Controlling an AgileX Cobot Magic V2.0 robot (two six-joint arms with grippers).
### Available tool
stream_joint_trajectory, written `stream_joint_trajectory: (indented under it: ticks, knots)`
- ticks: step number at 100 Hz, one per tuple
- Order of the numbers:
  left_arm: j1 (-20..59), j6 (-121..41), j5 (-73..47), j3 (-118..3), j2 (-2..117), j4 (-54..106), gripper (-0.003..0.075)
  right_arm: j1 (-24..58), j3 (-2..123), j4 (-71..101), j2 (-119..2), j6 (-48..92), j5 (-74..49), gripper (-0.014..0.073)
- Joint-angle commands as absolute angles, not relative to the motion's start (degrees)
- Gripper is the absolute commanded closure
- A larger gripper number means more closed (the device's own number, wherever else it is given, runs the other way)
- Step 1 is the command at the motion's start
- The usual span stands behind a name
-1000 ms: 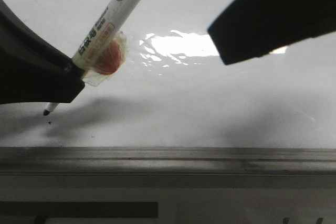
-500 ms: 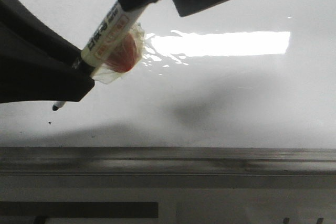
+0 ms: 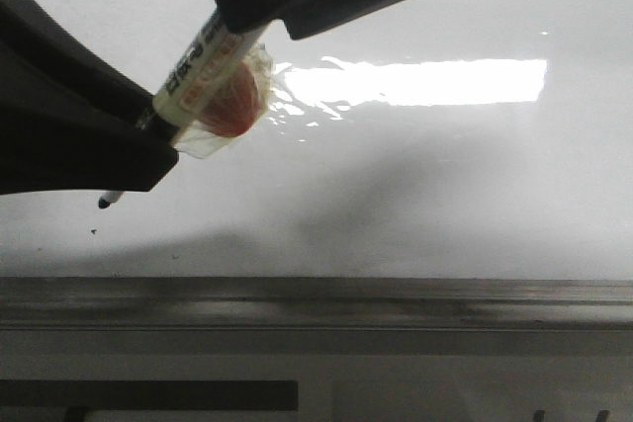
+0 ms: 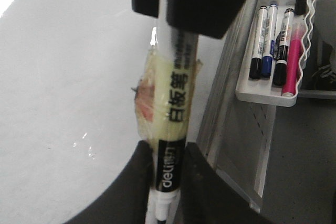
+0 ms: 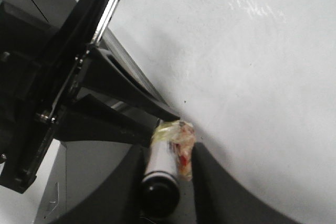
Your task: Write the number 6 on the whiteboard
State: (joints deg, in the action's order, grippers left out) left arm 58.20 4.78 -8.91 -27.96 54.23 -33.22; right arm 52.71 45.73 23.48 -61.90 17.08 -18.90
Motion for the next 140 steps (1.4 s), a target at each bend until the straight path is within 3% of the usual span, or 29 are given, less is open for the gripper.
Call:
stream_joint_trajectory:
  ticks: [1,8,20,27,40,47,98,140]
  knots:
    - [58.68,4.81,-5.63,-29.95,53.46,-33.56,0.0739,52.8,47.79,24.24,-61.17,17.85,-14.98,0.0543]
    - [58.68,4.81,-5.63,-29.95,53.46,-33.56,0.0739,52.8,47.79,24.24,-61.17,17.85,-15.1,0.0661]
    - [58.68,4.81,-5.63,-29.95,53.46,-33.56,0.0718,52.8,47.79,24.24,-61.17,17.85,-15.23,0.0659]
    - [58.68,4.81,-5.63,-29.95,53.46,-33.56,0.063,52.8,47.79,24.24,-61.17,17.85,-15.23,0.0659]
    - [58.68,4.81,-5.63,-29.95,53.18,-33.31,0.0381,52.8,47.79,24.24,-61.17,17.85,-15.23,0.0659]
    - [58.44,5.21,-6.47,-29.95,51.88,-33.15,0.0319,52.8,47.79,24.24,-61.17,17.85,-15.23,0.0659]
    - [58.44,21.85,-23.67,-29.95,23.38,-40.98,0.0323,45.91,48.96,24.26,-57.72,15.1,-15.1,0.0657]
    - [58.44,27.58,-25.35,-29.95,20.61,-47.8,0.0335,38.34,54.46,24.26,-60.71,15.1,-15.07,0.0657]
